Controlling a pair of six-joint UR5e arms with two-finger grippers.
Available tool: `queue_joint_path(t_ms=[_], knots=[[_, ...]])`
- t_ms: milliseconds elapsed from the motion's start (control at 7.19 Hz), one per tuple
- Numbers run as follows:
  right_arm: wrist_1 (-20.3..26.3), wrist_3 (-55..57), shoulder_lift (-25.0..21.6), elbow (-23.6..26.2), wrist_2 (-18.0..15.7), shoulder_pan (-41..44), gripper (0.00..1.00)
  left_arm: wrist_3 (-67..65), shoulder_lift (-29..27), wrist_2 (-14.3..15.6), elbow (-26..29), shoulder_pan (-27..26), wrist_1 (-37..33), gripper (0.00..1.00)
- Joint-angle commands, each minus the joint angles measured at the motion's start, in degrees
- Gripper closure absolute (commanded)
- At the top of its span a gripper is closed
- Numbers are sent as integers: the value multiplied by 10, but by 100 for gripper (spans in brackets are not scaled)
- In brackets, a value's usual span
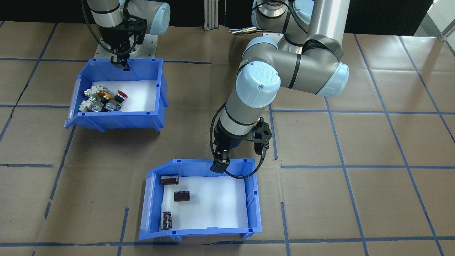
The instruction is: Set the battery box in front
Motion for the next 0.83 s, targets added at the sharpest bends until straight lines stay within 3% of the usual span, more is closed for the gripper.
queue_joint_path(t_ms=[0, 278, 417, 696], knots=[[0, 66, 2, 0, -1, 51, 100, 200, 43, 31, 4, 32, -95, 11], [-10, 106, 5, -1, -1, 102, 100, 369, 84, 110, -1, 36, -155, 2], [-15, 112, 14, -2, -1, 105, 100, 471, 107, 115, -3, 38, -196, 1], [-29, 133, 25, -3, -1, 121, 100, 712, 160, 199, -17, 64, -243, 0]])
